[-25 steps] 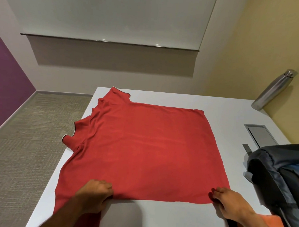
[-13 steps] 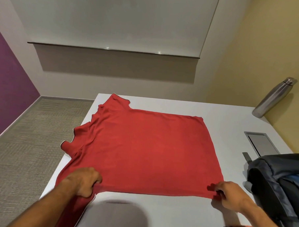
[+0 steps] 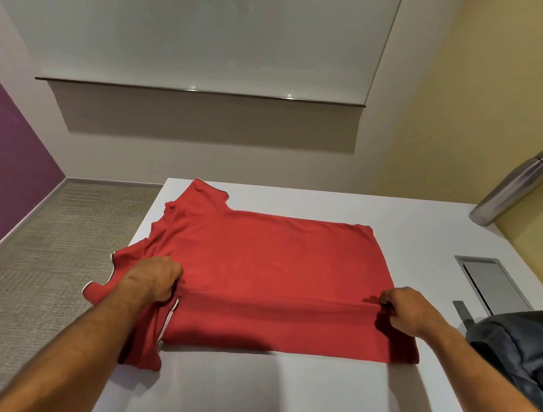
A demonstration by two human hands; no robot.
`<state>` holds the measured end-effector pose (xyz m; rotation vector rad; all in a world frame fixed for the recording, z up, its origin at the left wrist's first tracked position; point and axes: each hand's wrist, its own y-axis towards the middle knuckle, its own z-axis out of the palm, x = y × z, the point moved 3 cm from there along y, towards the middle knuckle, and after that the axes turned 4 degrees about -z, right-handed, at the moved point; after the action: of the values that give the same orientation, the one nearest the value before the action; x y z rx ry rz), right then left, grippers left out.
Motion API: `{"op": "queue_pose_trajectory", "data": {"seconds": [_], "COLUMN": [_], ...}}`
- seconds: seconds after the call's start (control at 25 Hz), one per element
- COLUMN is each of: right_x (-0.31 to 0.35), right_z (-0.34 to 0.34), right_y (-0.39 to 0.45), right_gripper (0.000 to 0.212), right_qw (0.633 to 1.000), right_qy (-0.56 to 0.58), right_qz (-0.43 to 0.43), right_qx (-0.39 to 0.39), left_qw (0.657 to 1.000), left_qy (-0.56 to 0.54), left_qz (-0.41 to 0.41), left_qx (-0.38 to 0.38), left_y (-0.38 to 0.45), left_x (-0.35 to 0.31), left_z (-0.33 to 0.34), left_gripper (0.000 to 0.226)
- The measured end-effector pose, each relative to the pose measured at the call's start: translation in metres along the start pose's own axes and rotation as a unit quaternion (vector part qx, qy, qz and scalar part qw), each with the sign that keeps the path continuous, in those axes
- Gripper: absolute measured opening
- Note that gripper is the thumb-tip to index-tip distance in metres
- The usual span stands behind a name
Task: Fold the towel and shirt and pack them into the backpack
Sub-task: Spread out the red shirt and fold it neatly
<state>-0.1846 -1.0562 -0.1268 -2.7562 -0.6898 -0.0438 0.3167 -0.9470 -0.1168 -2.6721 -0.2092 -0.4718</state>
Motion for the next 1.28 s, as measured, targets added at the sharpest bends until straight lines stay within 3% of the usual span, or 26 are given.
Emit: {"op": "queue_pose_trajectory", "data": {"seconds": [0.2,0.44,0.6,0.76,0.96,1.12,1.28], "right_x": [-0.006,-0.012,-0.002,0.013,0.099,0.202,0.29], "right_z": [0.008,0.027,0.041,0.043,0.04,0.048,0.063], "right_y": [0.035,0.055,0.061,0.068,0.086,0.108,0.126], "right_gripper": [0.029,0.055,0.029,0.034,0.029,0.018,0.008], "right_qw": [1.0,0.998,0.997,0.987,0.99,0.958,0.922], "right_qy": [0.014,0.041,-0.052,-0.145,0.059,0.247,0.363], "right_qz": [0.012,0.027,0.048,0.053,-0.009,-0.057,-0.082], "right_qx": [0.007,0.039,0.007,-0.05,-0.126,-0.135,-0.109], "left_qw": [1.0,0.999,0.997,0.972,0.931,0.904,0.886], "left_qy": [0.019,0.043,-0.042,-0.175,-0.292,-0.317,-0.362], "left_qz": [-0.003,0.012,-0.004,-0.012,-0.028,0.025,0.057], "left_qx": [0.0,-0.029,-0.061,-0.153,-0.215,-0.286,-0.283], "left_y": [0.036,0.062,0.069,0.06,0.038,0.002,-0.032], "left_x": [-0.001,-0.017,-0.02,-0.005,0.037,0.049,0.055], "left_z": [-0.004,0.008,0.024,0.033,0.053,0.071,0.099], "left_gripper": [0.03,0.028,0.031,0.041,0.036,0.048,0.053]}}
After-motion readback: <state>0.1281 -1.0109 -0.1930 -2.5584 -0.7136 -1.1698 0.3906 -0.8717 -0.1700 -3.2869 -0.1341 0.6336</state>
